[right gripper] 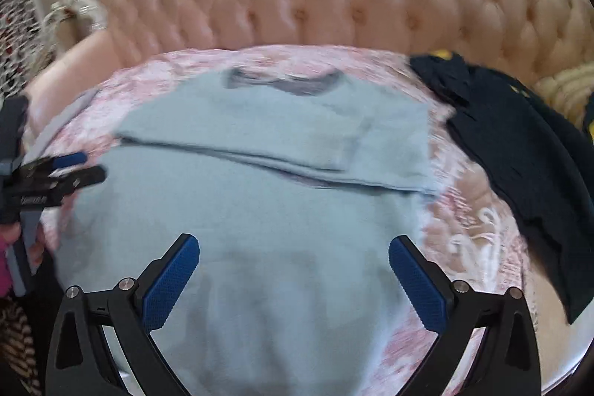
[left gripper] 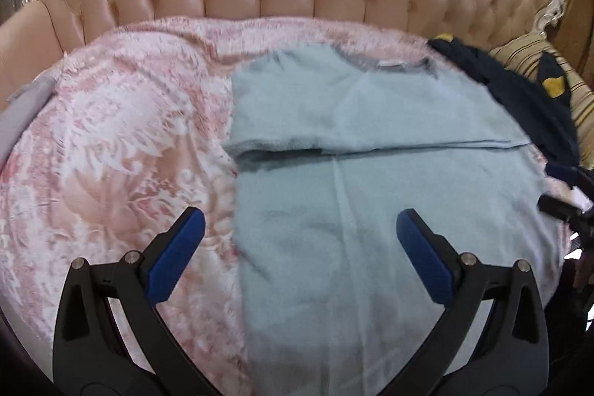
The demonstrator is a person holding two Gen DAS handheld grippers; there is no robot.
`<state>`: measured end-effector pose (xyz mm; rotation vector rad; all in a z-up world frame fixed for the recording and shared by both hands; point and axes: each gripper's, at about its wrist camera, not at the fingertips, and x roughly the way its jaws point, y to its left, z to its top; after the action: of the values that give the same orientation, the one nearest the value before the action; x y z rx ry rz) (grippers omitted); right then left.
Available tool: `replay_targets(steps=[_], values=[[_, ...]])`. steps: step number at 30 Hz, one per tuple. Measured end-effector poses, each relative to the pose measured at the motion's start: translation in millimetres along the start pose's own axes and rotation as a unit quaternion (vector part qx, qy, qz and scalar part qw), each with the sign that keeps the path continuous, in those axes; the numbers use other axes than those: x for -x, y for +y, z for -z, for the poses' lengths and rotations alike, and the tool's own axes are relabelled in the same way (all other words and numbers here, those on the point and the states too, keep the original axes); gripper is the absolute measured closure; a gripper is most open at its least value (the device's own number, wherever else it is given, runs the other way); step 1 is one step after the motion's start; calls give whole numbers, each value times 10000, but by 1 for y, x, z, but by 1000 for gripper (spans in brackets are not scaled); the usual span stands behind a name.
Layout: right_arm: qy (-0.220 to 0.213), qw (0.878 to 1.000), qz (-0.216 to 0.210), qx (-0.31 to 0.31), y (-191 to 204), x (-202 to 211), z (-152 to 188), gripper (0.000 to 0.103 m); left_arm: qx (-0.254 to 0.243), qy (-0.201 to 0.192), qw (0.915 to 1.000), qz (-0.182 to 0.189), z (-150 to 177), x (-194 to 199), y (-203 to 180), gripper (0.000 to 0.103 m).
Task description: Fold clothes
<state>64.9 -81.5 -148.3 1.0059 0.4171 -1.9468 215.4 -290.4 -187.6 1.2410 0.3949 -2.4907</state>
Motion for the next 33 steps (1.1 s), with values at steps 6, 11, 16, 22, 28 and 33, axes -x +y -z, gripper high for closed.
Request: replay_targets(steps=[6, 11, 16, 22, 28, 33], values=[[86, 9941, 280, 1049, 58, -7, 26, 0, -173, -17, 9998, -117, 20, 18, -7, 0], [139, 9976, 158, 653, 37, -18, 40, 0, 342, 20, 9988, 361, 31, 10, 17, 0], [270, 9982, 120, 521, 29, -10, 38, 0, 105, 20, 9999, -72, 31, 18, 7, 0], [203, 9981, 260, 517, 21, 41, 53, 0, -320, -437, 9985, -7, 32, 59, -14, 0], [807, 9927, 451, 780, 33, 70, 101, 0, -507, -323, 9982, 91, 50, 60, -27, 0], [1474, 9874, 251, 521, 28, 67, 135, 47, -570, -238, 9981, 44, 52, 58, -31, 0]])
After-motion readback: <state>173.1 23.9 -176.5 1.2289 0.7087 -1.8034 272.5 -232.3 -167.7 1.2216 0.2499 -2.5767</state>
